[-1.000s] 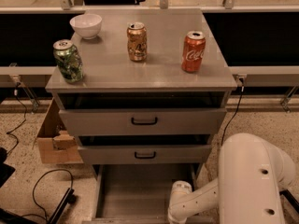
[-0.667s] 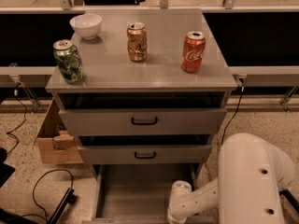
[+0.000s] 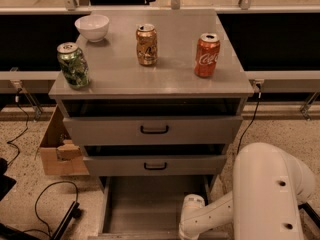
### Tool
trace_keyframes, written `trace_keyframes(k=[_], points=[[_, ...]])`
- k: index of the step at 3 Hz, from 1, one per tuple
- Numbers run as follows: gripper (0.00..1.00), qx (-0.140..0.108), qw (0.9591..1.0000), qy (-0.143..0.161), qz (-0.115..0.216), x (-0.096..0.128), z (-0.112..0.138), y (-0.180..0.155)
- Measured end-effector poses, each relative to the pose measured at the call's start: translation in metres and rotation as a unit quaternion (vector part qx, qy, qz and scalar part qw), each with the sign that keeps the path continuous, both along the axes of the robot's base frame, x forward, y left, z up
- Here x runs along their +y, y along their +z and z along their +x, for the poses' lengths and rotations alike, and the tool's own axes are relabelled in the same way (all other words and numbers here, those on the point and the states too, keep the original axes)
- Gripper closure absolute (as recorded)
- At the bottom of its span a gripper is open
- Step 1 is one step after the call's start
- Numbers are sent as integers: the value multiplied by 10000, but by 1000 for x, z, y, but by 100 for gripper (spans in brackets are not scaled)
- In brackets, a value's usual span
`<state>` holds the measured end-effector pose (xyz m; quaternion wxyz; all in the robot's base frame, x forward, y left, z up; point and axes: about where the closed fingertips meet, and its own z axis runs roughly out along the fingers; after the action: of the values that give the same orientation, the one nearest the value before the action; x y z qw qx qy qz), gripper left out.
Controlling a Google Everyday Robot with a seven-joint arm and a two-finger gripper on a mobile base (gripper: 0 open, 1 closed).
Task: Open bottom drawer
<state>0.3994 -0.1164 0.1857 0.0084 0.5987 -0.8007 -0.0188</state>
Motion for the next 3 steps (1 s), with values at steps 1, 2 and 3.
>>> trace_keyframes(k=[1,2,3], points=[[0,0,10000,0,0,0,0,0],[16,229,9994,-106,223,2,-29,-5],[40,571,9974,-251,373,7,-83,-3]])
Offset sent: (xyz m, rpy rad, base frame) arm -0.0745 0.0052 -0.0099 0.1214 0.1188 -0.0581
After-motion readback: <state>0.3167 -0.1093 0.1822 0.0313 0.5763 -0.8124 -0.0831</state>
